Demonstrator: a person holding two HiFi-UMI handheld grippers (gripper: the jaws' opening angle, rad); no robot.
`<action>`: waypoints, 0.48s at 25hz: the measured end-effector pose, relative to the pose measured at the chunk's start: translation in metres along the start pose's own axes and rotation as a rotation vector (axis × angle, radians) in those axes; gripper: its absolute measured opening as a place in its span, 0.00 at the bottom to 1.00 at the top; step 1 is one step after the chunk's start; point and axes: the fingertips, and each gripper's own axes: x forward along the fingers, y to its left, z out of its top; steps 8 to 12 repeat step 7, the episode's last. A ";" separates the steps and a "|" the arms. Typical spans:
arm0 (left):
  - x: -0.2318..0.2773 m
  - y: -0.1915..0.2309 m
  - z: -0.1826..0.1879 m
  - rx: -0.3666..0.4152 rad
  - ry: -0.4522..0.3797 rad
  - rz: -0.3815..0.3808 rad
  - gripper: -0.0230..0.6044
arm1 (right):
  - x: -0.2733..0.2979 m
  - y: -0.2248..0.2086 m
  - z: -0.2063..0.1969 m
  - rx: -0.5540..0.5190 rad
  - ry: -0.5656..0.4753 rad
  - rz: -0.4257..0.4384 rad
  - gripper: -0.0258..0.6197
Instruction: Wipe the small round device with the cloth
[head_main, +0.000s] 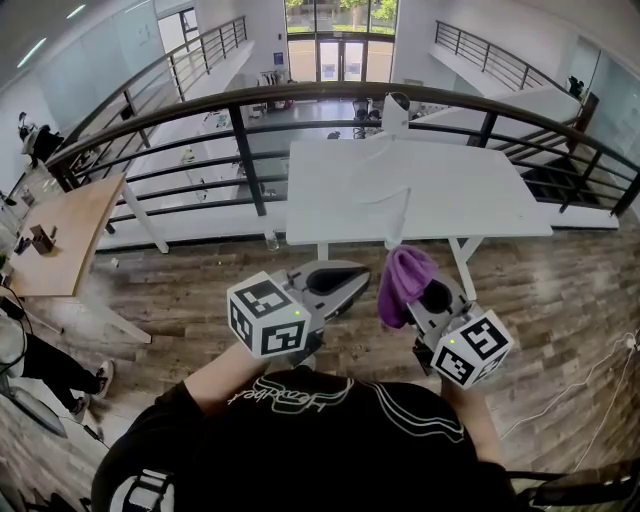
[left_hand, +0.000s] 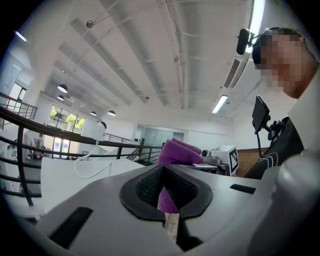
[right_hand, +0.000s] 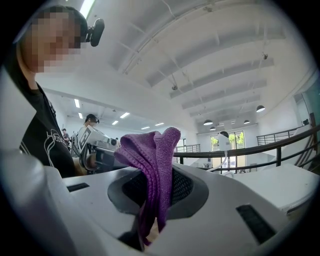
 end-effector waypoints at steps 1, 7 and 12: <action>-0.001 0.000 0.000 -0.002 -0.001 0.000 0.05 | 0.000 0.001 0.000 0.001 0.000 0.002 0.13; -0.002 0.001 0.002 -0.003 -0.004 -0.006 0.05 | 0.003 0.004 0.003 -0.017 -0.008 0.001 0.13; -0.002 0.001 0.002 -0.003 -0.004 -0.006 0.05 | 0.003 0.004 0.003 -0.017 -0.008 0.001 0.13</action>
